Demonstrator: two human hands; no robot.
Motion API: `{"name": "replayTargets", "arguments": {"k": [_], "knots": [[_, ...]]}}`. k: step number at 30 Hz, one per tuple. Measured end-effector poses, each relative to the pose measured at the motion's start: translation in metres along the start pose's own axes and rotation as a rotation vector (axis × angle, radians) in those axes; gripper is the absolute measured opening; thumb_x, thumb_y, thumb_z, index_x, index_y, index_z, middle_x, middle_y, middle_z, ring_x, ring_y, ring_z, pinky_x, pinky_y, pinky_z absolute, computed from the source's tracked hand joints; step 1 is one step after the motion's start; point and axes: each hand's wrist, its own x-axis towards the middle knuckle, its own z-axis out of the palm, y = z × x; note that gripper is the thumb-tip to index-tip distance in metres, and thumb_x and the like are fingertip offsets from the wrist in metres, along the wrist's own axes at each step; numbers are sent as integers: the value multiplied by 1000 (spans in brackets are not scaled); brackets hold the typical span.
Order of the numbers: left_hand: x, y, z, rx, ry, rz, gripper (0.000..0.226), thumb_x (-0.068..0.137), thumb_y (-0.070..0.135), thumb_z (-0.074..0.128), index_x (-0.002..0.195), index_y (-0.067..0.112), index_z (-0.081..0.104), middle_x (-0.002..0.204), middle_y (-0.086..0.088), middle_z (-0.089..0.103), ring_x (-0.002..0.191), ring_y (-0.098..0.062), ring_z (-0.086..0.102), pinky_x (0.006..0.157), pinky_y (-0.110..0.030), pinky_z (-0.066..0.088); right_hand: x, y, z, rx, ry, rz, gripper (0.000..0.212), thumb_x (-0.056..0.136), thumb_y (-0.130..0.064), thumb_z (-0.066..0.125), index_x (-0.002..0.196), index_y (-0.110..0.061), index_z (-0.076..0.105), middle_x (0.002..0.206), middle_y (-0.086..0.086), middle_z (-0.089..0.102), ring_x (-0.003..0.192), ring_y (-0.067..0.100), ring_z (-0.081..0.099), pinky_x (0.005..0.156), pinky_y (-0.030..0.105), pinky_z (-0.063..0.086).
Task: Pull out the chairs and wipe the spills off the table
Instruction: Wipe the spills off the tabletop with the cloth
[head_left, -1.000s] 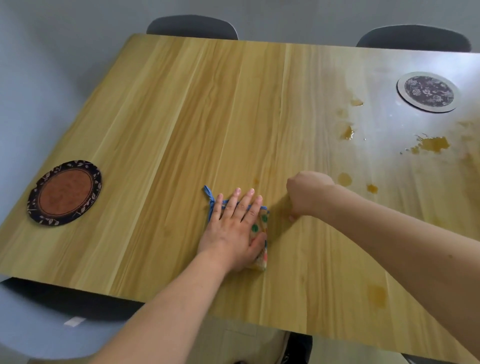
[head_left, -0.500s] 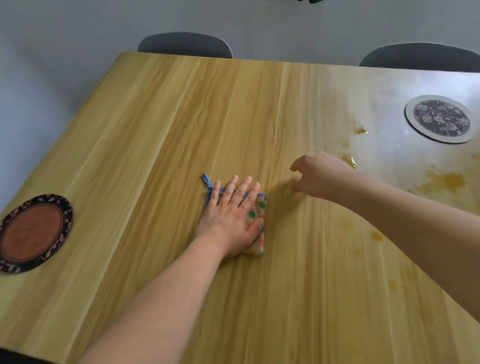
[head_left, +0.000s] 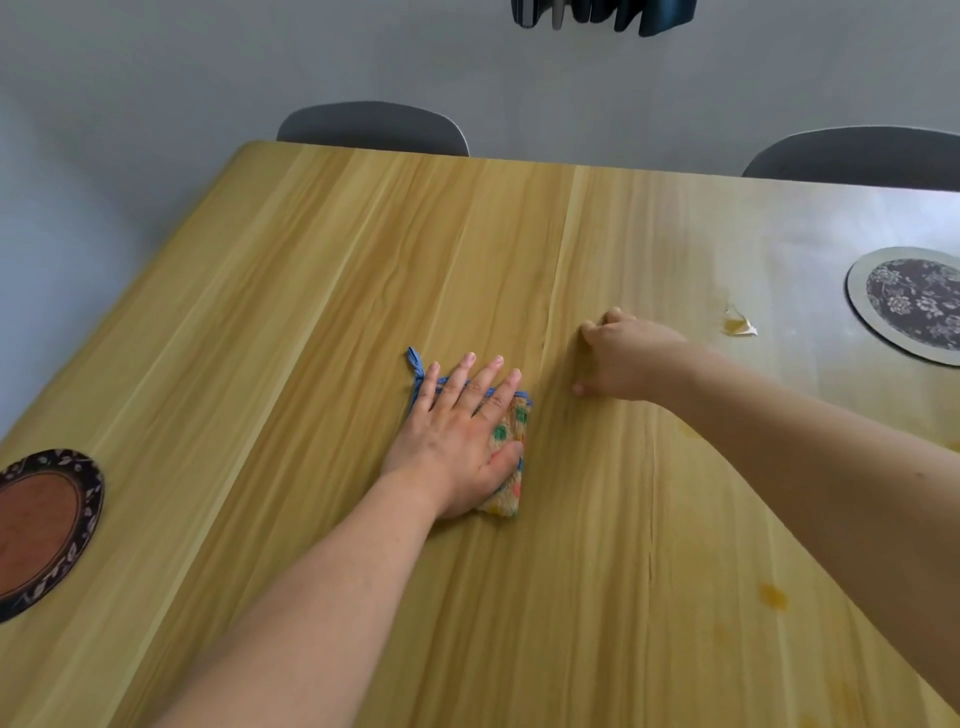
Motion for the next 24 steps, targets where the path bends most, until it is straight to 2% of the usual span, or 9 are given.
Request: {"name": "replayTargets", "arguments": {"k": [3,6,8,10,12,16,18,20,24], "knots": [[13,-2,-2,-3,5,-2,75,92,64,6,153,32,-22,162,7,-24,147,-18,-29,120,-50,-14,1,1,-2,-35,-2,-15,86,80,-62,62,148,-20,31,138,5,40,119,25,52,88,39,53],[26,-5,-5,-3,9,-2,75,90,64,4,153,32,-22,162,7,-24,147,-18,-29,120,-50,-14,2,-4,-13,-96,-33,-14,77,78,-64,64,137,-19,46,125,4,50,106,23,58,74,32,51],[37,-9,-7,-4,14,-1,76,88,65,0,153,32,-22,162,7,-25,147,-18,-29,120,-50,-13,3,-9,-21,-133,-52,-21,66,77,-62,66,124,-17,54,105,0,55,95,21,59,69,30,49],[49,-11,-8,-3,16,4,76,88,65,-1,153,32,-22,162,7,-24,147,-18,-30,120,-51,-13,4,-12,-28,-180,-70,-49,55,77,-60,68,106,-16,55,81,-3,49,83,20,56,65,29,47],[61,-13,-11,-6,11,13,75,90,65,1,154,32,-21,162,7,-25,147,-18,-30,120,-51,-12,6,-12,-35,-225,-73,-80,46,79,-58,68,97,-19,51,74,-4,43,79,20,55,62,29,45],[93,-19,-19,-14,15,25,74,90,65,1,153,32,-21,162,8,-24,147,-17,-30,119,-50,-13,27,1,-56,-183,-24,-90,35,87,-46,63,103,-14,60,80,-4,54,77,19,59,61,28,50],[107,-22,-22,-19,15,27,74,91,64,4,153,33,-21,163,7,-24,147,-17,-30,119,-51,-14,44,12,-64,-85,26,-55,36,88,-40,62,114,-15,63,97,0,64,86,21,64,72,33,57],[120,-24,-25,-23,12,26,73,92,64,6,153,33,-20,163,7,-23,147,-17,-30,119,-51,-14,61,26,-70,-2,79,-12,38,88,-36,62,119,-16,62,106,3,66,93,24,64,80,37,57],[148,-29,-33,-8,5,37,72,95,63,9,153,32,-21,162,7,-24,147,-18,-30,119,-51,-13,94,52,-77,95,117,58,49,83,-42,64,124,-15,58,116,5,62,105,27,60,86,40,54]]}}
